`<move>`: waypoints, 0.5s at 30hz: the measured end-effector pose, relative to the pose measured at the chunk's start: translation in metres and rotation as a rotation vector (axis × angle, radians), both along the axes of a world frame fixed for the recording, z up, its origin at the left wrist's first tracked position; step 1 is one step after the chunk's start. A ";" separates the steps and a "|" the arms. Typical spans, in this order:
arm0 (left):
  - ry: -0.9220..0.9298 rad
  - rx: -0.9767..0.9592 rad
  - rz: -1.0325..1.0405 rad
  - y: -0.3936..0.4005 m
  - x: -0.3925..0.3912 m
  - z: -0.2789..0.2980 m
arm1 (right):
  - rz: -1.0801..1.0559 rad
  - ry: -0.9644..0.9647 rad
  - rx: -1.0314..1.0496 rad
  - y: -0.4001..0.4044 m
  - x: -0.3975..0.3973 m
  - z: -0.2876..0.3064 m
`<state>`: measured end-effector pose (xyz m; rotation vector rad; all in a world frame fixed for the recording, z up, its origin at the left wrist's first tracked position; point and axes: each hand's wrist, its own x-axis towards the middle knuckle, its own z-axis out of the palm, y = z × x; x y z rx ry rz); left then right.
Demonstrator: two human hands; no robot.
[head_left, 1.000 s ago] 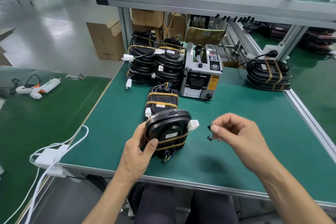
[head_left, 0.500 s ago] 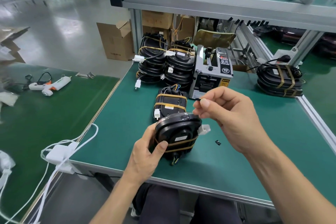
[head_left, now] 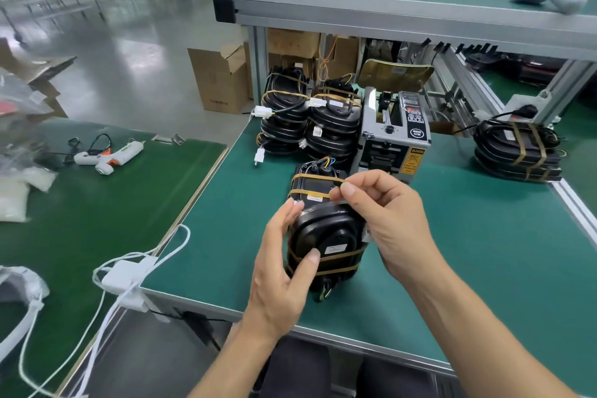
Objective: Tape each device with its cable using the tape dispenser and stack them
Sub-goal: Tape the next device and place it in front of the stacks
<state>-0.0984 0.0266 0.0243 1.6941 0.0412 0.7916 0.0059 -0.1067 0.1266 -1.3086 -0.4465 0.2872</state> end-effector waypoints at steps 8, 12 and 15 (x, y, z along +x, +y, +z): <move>-0.033 -0.125 0.279 -0.030 0.030 0.082 | -0.003 0.185 -0.022 0.004 0.007 0.006; 0.055 -0.105 0.239 -0.028 0.041 0.093 | 0.012 0.223 -0.003 0.003 0.008 0.006; 0.076 -0.064 0.226 -0.024 0.042 0.093 | 0.043 0.237 0.013 0.002 0.009 0.007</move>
